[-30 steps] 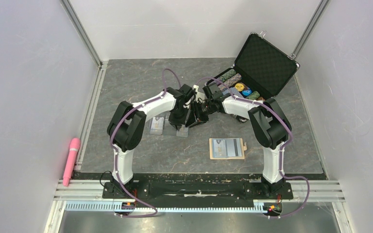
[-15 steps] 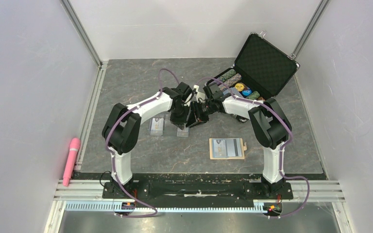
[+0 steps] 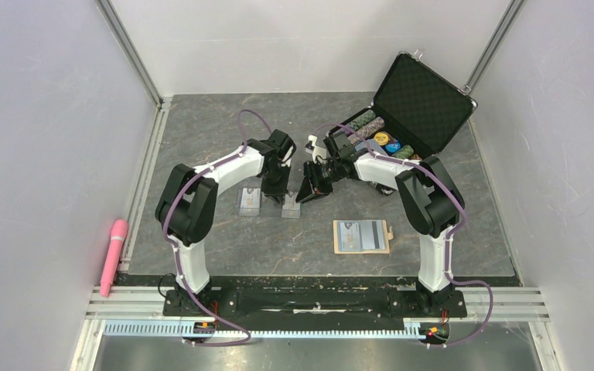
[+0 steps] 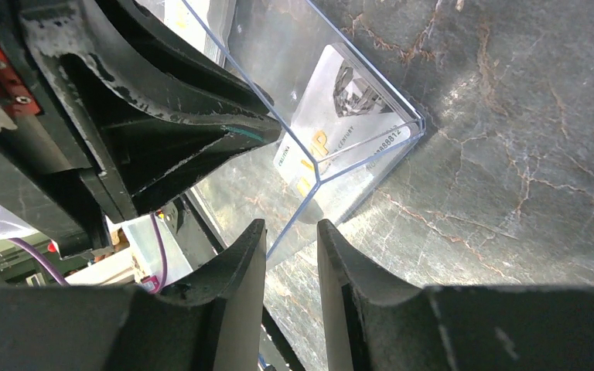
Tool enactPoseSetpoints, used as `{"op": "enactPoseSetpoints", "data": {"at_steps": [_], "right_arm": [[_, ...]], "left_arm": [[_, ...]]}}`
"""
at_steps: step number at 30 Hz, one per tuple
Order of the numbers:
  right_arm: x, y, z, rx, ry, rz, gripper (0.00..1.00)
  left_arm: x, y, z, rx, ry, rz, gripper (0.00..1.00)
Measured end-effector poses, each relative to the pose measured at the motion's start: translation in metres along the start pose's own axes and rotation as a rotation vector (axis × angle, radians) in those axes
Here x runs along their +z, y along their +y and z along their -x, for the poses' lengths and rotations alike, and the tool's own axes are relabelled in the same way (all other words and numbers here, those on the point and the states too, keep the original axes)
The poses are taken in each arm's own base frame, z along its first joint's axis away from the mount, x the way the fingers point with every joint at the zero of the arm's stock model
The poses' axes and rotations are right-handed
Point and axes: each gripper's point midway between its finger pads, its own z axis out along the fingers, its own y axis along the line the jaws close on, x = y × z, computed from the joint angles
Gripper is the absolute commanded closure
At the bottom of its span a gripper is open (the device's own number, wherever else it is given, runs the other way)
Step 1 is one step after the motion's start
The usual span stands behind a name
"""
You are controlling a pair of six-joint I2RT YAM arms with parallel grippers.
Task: Put the credit cards into the card holder
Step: Pick up the credit card from the storage box.
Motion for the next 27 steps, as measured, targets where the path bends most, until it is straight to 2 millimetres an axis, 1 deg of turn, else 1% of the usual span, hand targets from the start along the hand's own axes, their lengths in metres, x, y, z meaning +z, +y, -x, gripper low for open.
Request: {"op": "enactPoseSetpoints", "data": {"at_steps": [3, 9, 12, 15, 21, 27], "right_arm": [[0.000, 0.000, 0.000, 0.000, 0.000, 0.000, 0.70], [0.000, 0.000, 0.000, 0.000, 0.000, 0.000, 0.70], [0.000, 0.000, 0.000, 0.000, 0.000, 0.000, 0.70], [0.000, 0.000, 0.000, 0.000, 0.000, 0.000, 0.70], [0.000, 0.000, 0.000, 0.001, 0.001, 0.000, 0.70], [0.000, 0.000, 0.000, 0.003, 0.002, 0.001, 0.70]], "left_arm": [[0.001, 0.001, 0.001, -0.002, 0.000, -0.001, 0.80], [0.012, -0.004, -0.004, -0.002, 0.028, -0.026, 0.82], [0.012, -0.005, -0.005, -0.002, 0.031, -0.036, 0.86], [0.012, -0.005, -0.005, -0.002, 0.032, -0.037, 0.92], [0.012, -0.004, -0.005, -0.004, 0.034, -0.034, 0.98], [0.011, -0.003, -0.005, -0.004, 0.032, -0.030, 0.98]]}}
